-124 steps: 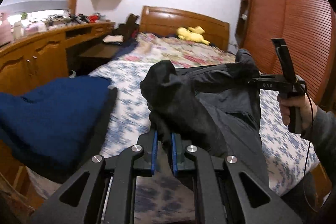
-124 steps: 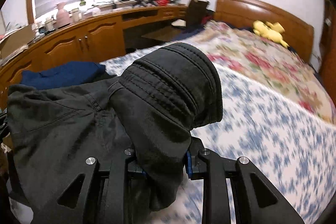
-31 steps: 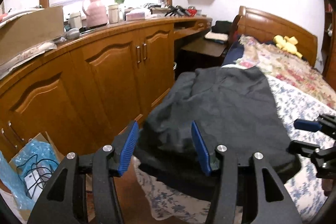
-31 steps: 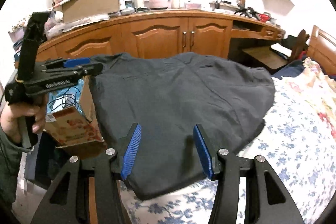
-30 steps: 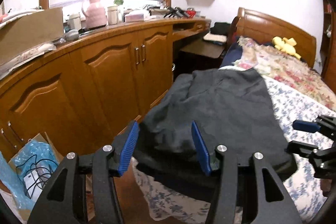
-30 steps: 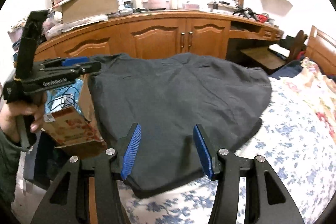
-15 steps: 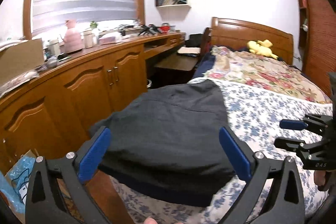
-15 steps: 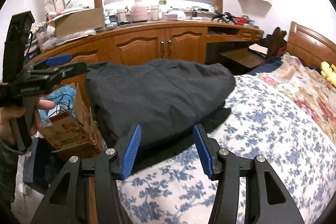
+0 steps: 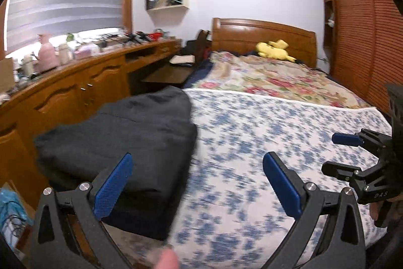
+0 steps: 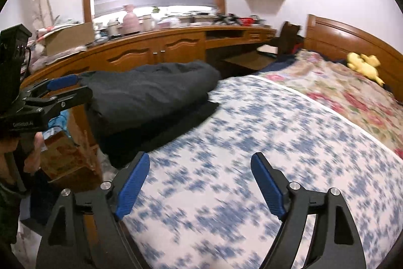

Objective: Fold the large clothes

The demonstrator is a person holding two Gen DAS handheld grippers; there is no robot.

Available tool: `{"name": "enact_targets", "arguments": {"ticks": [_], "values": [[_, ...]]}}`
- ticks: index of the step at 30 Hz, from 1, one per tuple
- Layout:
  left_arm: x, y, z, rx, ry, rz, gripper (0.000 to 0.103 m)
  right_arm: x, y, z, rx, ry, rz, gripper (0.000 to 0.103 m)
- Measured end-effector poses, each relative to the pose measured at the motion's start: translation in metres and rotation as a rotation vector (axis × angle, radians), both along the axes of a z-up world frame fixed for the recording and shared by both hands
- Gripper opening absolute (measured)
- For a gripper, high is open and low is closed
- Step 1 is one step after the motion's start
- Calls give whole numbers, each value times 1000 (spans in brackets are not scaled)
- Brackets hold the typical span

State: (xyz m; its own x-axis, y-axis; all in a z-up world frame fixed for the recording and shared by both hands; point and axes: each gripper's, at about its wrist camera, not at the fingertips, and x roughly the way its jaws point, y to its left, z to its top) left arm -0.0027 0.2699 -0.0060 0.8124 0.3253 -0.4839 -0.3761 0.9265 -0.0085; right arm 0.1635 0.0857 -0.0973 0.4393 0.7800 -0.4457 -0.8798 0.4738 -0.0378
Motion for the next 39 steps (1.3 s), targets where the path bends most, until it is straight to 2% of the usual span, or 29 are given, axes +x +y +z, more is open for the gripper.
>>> {"name": "enact_targets", "arguments": {"ticks": [7, 15, 21, 26, 30, 39], "values": [[29, -63, -20, -15, 48, -125, 103, -15, -66, -12, 30, 6, -163, 84], [46, -145, -42, -73, 66, -263, 103, -34, -137, -25, 50, 35, -333, 84], [51, -193, -47, -99, 80, -325, 103, -59, -188, -16, 88, 51, -456, 84], [50, -225, -32, -102, 57, -368, 103, -82, -234, 0, 153, 44, -543, 84], [45, -248, -9, -81, 20, -391, 103, -106, -263, 15, 213, 23, -600, 84], [30, -273, 29, -34, -49, -415, 103, -147, -287, 33, 281, -32, -662, 84]]}}
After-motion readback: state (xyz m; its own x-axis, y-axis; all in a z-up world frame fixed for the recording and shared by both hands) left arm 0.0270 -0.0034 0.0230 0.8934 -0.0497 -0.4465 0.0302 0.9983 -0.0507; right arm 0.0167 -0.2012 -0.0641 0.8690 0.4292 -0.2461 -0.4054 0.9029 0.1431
